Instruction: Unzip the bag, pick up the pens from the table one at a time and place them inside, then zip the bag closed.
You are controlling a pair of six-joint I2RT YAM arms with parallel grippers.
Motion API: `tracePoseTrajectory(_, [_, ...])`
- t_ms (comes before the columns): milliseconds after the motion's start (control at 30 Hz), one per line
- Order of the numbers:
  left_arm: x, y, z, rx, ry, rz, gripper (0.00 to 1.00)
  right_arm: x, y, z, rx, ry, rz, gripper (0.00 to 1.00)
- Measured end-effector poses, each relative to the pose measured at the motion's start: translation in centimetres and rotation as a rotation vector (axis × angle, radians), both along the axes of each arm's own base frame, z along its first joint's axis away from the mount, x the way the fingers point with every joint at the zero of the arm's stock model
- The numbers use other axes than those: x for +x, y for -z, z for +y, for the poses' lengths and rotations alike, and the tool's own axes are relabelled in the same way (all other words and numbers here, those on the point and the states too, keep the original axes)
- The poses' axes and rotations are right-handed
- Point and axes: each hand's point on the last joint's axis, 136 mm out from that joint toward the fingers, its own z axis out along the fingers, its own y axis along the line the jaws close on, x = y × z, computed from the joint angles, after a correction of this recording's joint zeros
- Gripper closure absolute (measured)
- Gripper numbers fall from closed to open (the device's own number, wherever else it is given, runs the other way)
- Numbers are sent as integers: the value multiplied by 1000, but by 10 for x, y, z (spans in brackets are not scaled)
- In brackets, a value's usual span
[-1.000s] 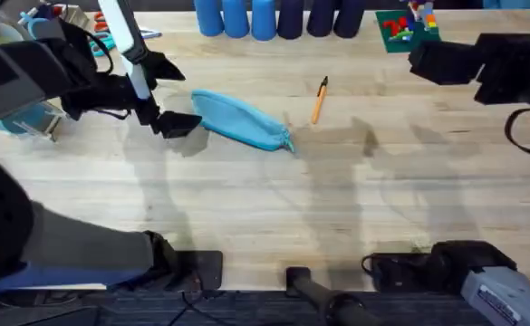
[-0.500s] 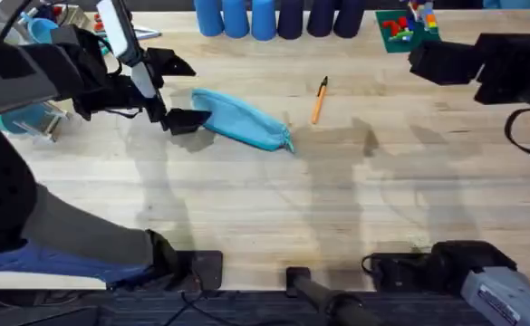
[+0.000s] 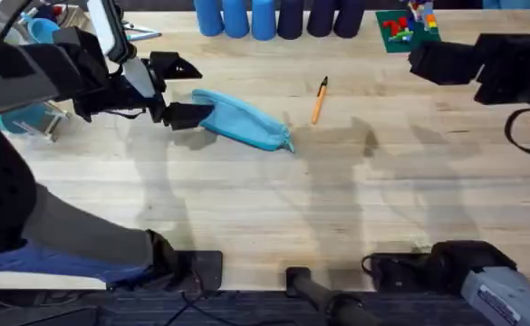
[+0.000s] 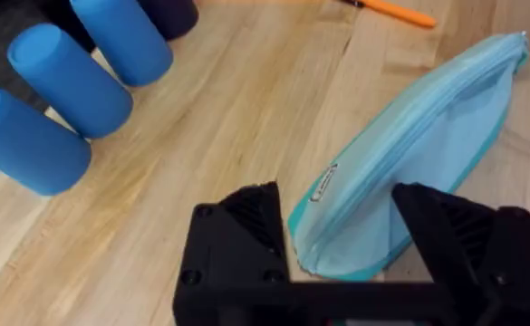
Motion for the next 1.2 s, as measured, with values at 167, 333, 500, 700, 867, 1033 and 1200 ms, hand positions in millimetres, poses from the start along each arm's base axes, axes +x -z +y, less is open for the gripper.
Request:
tracePoseTrajectory(167, [-1,4,2,17,-6,17,424,0,0,0,0,0,0,5])
tracePoseTrajectory(333, [-1,6,2,27,-9,23,824,0,0,0,0,0,0,5])
tracePoseTrajectory(500, [-2,7,1,32,-3,29,956,0,0,0,0,0,0,5])
tracePoseTrajectory(700, [-2,7,1,32,-3,29,956,0,0,0,0,0,0,5])
tracePoseTrajectory(867, [-2,7,1,32,-3,29,957,-1,-1,7,55,-13,9,5])
tracePoseTrajectory(1033, [-2,7,1,32,-3,28,957,-6,-5,27,118,-119,9,6])
tracePoseTrajectory(1200, [-2,7,1,32,-3,28,958,-17,-10,52,153,-260,4,6])
